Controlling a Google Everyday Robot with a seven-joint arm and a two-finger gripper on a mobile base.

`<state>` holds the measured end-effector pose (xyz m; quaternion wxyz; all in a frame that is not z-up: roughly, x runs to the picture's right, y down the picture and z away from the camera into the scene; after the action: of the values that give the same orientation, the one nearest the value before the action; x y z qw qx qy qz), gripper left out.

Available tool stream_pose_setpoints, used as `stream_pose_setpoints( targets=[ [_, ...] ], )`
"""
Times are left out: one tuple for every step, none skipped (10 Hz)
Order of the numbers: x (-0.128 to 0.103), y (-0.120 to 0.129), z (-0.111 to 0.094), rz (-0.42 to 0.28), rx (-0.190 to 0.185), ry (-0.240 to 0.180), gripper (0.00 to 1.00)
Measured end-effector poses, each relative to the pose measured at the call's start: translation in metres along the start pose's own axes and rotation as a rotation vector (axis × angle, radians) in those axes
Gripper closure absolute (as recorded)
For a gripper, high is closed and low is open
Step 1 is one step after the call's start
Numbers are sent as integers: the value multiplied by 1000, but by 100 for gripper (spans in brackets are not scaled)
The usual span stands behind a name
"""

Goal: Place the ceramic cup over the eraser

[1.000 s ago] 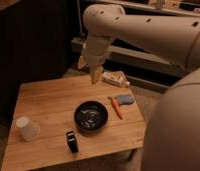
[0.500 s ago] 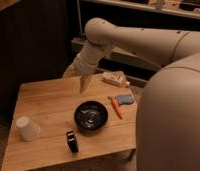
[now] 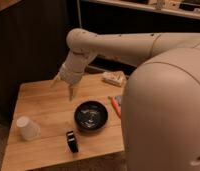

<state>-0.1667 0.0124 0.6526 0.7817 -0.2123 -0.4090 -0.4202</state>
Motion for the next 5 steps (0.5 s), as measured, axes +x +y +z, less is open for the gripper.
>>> stream_pose_setpoints(
  targets=[
    [0, -1, 4, -6, -5, 1, 35],
    [0, -7, 12, -16, -16, 2, 35],
    [0, -13, 19, -23, -26, 4, 35],
    [2, -18, 24, -24, -40, 8, 35],
    [5, -25, 32, -28, -58, 12, 35]
  ],
)
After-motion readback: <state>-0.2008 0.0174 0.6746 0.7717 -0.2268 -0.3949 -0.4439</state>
